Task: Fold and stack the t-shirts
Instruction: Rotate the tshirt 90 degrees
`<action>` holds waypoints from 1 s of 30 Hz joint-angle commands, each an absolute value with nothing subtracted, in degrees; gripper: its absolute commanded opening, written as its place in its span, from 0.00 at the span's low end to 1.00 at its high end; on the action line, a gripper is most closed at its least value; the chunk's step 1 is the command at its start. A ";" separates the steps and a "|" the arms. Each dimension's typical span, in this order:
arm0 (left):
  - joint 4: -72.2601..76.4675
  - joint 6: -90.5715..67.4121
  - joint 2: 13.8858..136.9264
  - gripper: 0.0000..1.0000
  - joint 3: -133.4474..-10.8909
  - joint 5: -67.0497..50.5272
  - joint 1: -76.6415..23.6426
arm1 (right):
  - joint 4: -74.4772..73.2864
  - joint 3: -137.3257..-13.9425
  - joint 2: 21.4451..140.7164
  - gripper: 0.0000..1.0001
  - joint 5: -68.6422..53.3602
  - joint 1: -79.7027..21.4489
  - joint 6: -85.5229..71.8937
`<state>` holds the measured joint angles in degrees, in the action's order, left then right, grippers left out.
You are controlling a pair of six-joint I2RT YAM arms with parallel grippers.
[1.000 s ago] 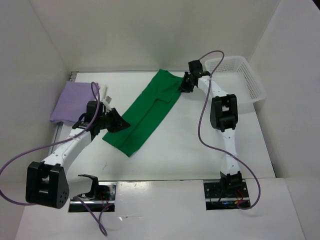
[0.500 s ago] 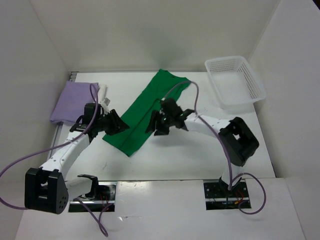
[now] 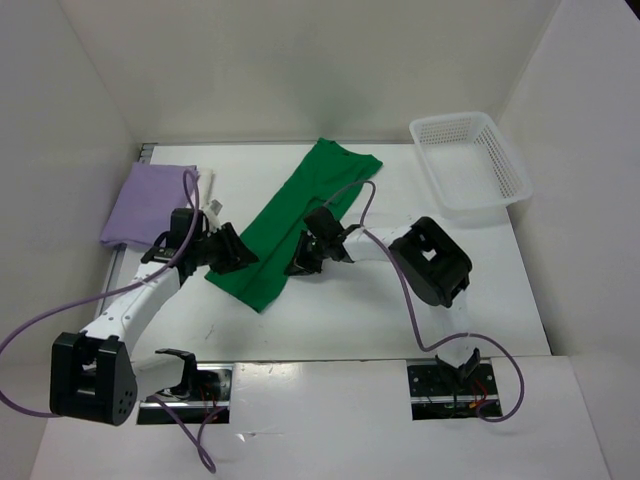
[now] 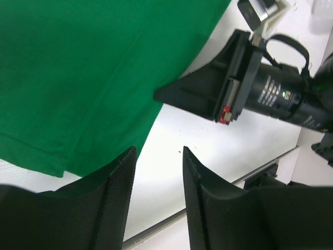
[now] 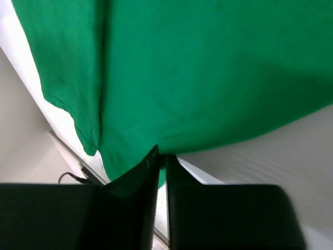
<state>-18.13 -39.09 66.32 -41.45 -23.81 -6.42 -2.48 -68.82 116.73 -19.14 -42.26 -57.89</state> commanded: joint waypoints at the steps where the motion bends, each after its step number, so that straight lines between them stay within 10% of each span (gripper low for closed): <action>1: -18.46 -37.79 65.21 0.48 -41.13 -23.55 -8.78 | -4.65 -69.97 119.18 0.09 -13.63 -40.61 -56.79; 9: -14.33 -41.74 66.70 0.48 -38.50 -21.53 -16.69 | -14.83 -53.20 98.19 0.02 -8.53 -28.94 -46.24; 13: -14.33 -41.75 68.81 0.48 -39.11 -21.53 -19.07 | -20.10 -49.66 89.84 0.51 -8.43 -26.20 -43.15; 15: -15.55 -41.22 69.43 0.48 -39.11 -21.53 -19.86 | -22.49 -48.96 84.59 0.52 -10.45 -26.19 -43.68; 23: -19.34 -40.52 71.71 0.46 -38.58 -20.21 -21.97 | -19.19 -37.91 72.69 0.02 -16.34 -26.19 -51.41; 30: -18.11 -40.52 78.13 0.46 -39.29 -17.33 -25.40 | -13.63 -32.70 72.25 0.00 -21.09 -26.72 -54.93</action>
